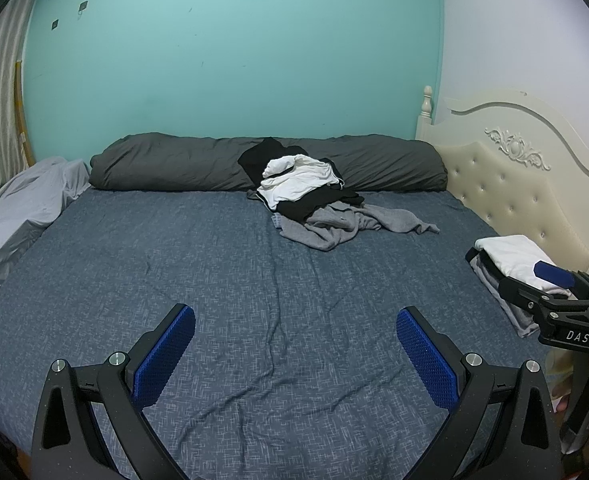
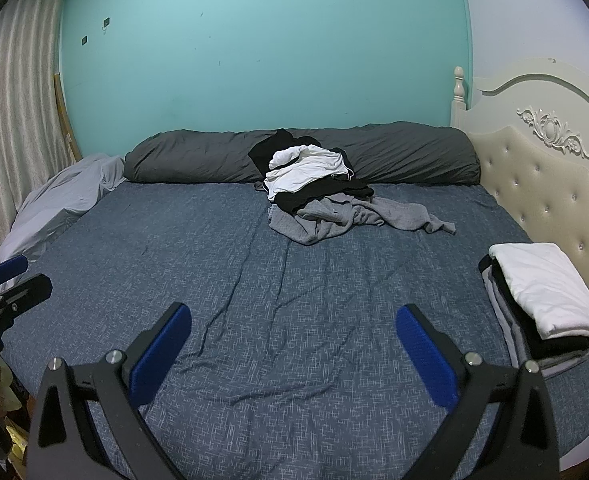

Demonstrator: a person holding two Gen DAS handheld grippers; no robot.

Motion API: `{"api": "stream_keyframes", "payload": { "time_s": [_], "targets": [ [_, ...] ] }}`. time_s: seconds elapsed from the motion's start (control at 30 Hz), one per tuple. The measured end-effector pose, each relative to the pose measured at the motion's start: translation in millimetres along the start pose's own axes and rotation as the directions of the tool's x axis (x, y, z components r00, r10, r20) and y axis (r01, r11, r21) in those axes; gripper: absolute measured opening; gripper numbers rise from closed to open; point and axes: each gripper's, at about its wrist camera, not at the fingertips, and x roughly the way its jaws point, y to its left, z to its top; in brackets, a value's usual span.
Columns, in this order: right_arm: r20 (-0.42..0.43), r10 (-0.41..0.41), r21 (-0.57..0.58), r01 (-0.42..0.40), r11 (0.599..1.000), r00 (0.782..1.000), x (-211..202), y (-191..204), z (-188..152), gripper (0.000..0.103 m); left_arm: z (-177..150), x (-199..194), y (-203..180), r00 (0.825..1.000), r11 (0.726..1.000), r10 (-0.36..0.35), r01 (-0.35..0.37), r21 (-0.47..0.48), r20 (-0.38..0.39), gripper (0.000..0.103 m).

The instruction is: Fold clothes

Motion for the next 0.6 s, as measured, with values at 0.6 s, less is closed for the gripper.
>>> {"api": "stream_keyframes", "payload": {
  "time_s": [0.6],
  "targets": [
    [-0.063, 0.006, 0.016, -0.005, 1.000, 0.998, 44.8, -10.6, -4.6, 0.103, 2.9, 36.3, 9.4, 1.000, 1.000, -0.002, 0.002, -0.020, -0.022, 0.103]
  ]
}}
